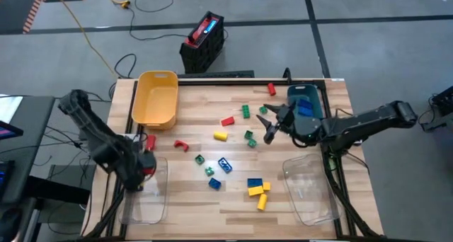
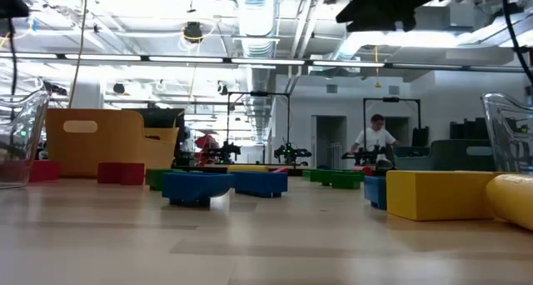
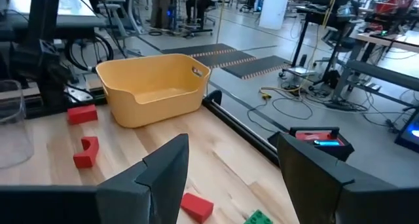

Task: Sort blocks
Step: Put the red wooden block into the left transparent bin

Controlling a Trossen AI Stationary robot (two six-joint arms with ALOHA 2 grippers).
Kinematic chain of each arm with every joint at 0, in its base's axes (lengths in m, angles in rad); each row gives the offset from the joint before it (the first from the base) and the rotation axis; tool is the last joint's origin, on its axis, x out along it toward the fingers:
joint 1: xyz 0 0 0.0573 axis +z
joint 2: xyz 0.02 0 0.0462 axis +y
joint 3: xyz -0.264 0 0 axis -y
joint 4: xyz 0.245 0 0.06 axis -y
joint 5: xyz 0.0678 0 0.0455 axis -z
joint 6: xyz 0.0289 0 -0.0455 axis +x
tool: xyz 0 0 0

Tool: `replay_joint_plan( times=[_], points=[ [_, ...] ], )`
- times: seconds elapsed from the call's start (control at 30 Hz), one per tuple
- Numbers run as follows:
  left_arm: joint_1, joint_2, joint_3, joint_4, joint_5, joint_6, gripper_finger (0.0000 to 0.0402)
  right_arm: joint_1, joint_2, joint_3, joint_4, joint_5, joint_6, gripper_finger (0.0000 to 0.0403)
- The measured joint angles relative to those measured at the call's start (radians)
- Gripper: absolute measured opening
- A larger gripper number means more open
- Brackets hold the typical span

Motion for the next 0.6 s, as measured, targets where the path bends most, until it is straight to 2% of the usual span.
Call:
replay_joint_plan(
  times=[0.2,0.4,0.6],
  points=[
    [-0.089,0.123,-0.061,0.071,0.055,-0.062,0.0134,0.062,0.065,0.0,0.095,0.057,-0.038,0.0249],
    [-0.112,0.295,-0.071,0.115,0.092,0.011,0.0134,0.099,0.068,0.0,0.164,0.061,-0.073,0.0249],
    [-0.112,0.398,-0.071,0.166,0.08,0.073,0.0135,0.125,0.068,0.0,0.162,0.06,-0.076,0.0249]
  ],
)
